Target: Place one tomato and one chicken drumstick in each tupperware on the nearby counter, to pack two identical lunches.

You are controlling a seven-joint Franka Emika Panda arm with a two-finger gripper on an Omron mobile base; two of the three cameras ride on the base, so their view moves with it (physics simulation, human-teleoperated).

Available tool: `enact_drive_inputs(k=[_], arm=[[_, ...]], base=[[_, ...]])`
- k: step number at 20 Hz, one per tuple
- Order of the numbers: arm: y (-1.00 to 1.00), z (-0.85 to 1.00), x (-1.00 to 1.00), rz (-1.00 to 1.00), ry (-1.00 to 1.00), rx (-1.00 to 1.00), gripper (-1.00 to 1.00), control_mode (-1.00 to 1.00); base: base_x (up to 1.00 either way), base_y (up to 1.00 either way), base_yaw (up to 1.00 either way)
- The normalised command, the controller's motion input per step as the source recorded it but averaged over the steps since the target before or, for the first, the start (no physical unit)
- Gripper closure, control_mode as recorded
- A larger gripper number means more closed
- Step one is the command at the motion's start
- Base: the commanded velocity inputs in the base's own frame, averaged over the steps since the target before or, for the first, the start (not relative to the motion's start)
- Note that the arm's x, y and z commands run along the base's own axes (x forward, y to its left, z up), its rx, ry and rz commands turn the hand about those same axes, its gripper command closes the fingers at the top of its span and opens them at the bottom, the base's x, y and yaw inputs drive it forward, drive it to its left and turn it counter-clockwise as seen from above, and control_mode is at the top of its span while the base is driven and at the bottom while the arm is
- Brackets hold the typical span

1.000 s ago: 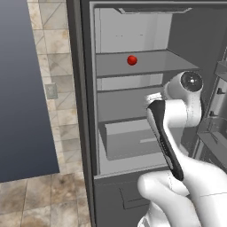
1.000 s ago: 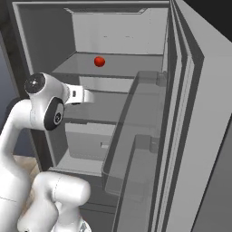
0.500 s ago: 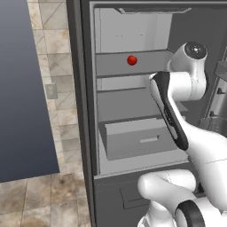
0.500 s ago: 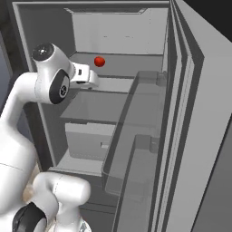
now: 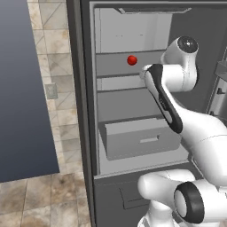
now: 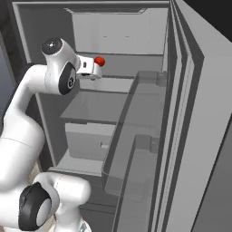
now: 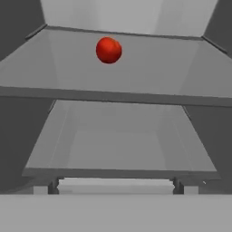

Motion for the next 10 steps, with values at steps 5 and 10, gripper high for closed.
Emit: enact_drive_inputs(k=[5,10], arm=[[0.00,0.22,0.38,0.00,-0.13,0.07,-1.00,-1.00],[0.01,0.13,0.40,0.00,0.02,0.04,-1.00,-1.00]], base=[[0.00,0.00,0.00],[0.00,0.00,0.00]])
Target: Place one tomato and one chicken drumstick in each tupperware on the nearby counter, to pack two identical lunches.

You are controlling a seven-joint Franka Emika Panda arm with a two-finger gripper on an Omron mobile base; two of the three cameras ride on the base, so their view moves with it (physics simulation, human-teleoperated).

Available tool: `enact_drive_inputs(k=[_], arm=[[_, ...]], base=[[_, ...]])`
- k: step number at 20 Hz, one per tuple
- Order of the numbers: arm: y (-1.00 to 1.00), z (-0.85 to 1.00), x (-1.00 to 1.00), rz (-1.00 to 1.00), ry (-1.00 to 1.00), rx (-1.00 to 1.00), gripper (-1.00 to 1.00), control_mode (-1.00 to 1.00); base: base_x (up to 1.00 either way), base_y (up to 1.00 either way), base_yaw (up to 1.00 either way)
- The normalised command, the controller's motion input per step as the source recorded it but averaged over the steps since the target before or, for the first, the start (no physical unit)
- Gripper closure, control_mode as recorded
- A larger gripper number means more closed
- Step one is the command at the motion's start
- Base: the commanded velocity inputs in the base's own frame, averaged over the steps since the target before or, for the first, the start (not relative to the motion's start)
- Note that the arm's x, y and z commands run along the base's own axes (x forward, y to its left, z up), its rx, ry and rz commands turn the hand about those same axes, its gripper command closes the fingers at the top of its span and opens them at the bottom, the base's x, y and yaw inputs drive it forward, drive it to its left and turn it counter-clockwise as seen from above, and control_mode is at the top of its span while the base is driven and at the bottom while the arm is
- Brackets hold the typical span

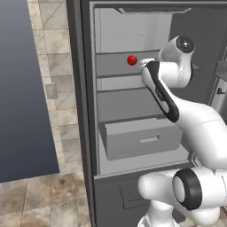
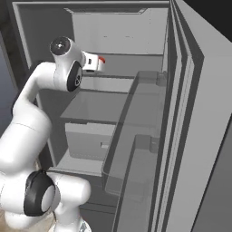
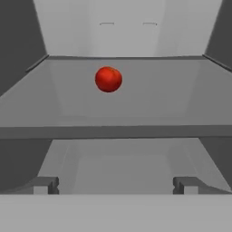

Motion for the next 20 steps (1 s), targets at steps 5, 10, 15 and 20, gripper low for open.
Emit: enact_drive_inputs(k=[5,10,15,20], arm=[[0.03,0.00,0.49,0.00,0.12,0.00,-1.00,-1.00],[0.00,0.00,0.64,0.00,0.02,0.00,-1.00,-1.00],[0.01,-0.01,0.60,0.00,0.00,0.00,-1.00,-1.00],[0.13,-0.09,0.57,0.00,0.00,0.00,-1.00,-1.00]], base=[[0.00,0.00,0.00],[0.00,0.00,0.00],[0.00,0.00,0.00],[0.00,0.00,0.00]])
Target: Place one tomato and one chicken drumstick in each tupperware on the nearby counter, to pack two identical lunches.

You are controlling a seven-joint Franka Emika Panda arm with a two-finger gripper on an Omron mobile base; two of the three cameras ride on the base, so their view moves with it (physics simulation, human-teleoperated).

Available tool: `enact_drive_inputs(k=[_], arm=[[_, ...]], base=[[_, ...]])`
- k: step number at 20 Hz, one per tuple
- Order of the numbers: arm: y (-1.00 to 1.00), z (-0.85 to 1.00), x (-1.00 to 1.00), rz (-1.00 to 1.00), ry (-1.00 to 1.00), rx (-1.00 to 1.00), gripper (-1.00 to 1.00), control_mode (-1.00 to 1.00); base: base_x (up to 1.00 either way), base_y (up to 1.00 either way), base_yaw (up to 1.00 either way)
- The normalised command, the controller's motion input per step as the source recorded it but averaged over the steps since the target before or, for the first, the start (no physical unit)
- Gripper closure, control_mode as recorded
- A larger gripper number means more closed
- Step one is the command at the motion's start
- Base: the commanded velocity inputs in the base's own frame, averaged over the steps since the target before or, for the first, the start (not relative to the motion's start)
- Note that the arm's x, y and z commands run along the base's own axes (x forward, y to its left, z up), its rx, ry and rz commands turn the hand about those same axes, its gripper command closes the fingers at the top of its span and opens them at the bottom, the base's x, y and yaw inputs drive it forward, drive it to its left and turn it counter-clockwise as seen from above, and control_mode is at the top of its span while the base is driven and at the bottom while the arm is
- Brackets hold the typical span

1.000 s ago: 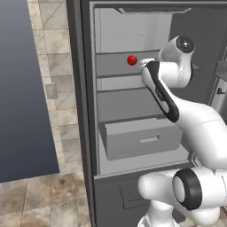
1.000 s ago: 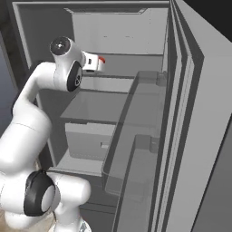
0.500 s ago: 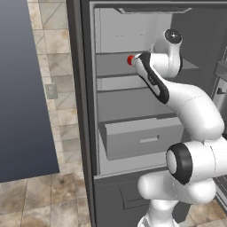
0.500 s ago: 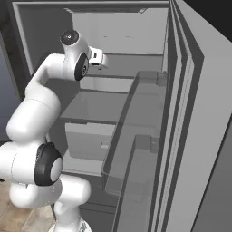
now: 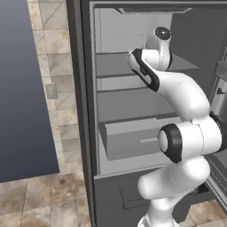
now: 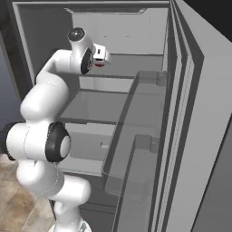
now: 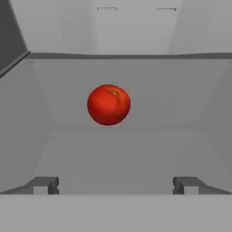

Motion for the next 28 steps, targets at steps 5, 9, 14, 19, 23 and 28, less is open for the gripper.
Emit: enact_drive_inputs(k=[5,9,14,19,23,28], arm=[[0.15,-0.07,0.49,0.00,0.00,0.00,-1.00,-1.00],[0.01,0.00,0.42,0.00,0.00,0.00,-1.00,-1.00],[0.00,0.00,0.35,0.00,0.00,0.00,-1.00,-1.00],[0.00,-0.10,0.32,0.00,0.00,0.00,-1.00,-1.00],[0.00,-0.17,0.18,0.00,0.00,0.00,-1.00,-1.00],[0.00,-0.14,0.05,0.00,0.00,0.00,-1.00,-1.00]], base=[[0.00,0.00,0.00],[0.00,0.00,0.00],[0.00,0.00,0.00],[0.00,0.00,0.00],[0.00,0.00,0.00],[0.00,0.00,0.00]])
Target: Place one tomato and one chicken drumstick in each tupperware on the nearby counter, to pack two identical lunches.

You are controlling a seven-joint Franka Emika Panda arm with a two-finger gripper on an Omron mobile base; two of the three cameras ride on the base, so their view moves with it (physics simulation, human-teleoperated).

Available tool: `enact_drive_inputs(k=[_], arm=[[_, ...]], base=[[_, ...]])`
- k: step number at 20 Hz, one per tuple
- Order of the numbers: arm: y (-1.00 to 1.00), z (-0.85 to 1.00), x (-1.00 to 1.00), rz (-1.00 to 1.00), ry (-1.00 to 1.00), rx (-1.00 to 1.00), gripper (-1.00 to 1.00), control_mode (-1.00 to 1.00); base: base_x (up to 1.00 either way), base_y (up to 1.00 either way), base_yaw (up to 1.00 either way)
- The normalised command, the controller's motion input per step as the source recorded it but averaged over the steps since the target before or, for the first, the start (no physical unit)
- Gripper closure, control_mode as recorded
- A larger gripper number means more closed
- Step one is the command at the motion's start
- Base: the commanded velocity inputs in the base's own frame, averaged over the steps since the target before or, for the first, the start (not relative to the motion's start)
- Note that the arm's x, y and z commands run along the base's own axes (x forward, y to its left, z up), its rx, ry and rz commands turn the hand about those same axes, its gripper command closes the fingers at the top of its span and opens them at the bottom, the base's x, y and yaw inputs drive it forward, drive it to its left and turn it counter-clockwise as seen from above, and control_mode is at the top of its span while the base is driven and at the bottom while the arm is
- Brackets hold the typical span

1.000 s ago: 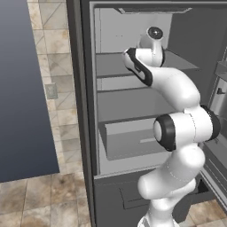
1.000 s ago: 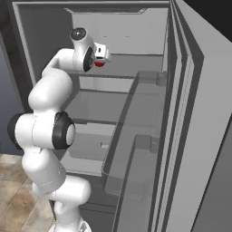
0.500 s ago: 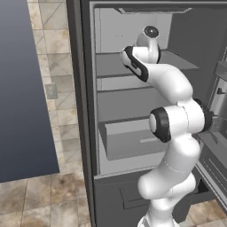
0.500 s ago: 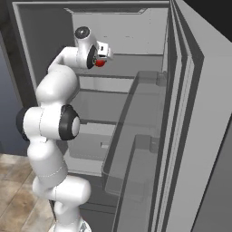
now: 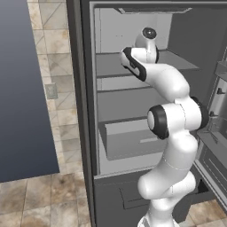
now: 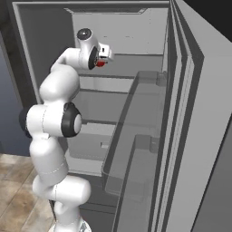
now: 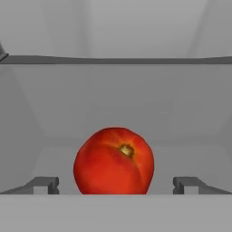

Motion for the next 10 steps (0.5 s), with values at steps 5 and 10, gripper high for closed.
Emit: enact_drive_inputs(k=[5,10], arm=[[0.00,-0.15,0.18,0.00,0.00,0.00,-1.00,-1.00],[0.00,-0.21,0.27,0.00,0.00,0.00,-1.00,-1.00]], base=[[0.00,0.00,0.00],[0.00,0.00,0.00]])
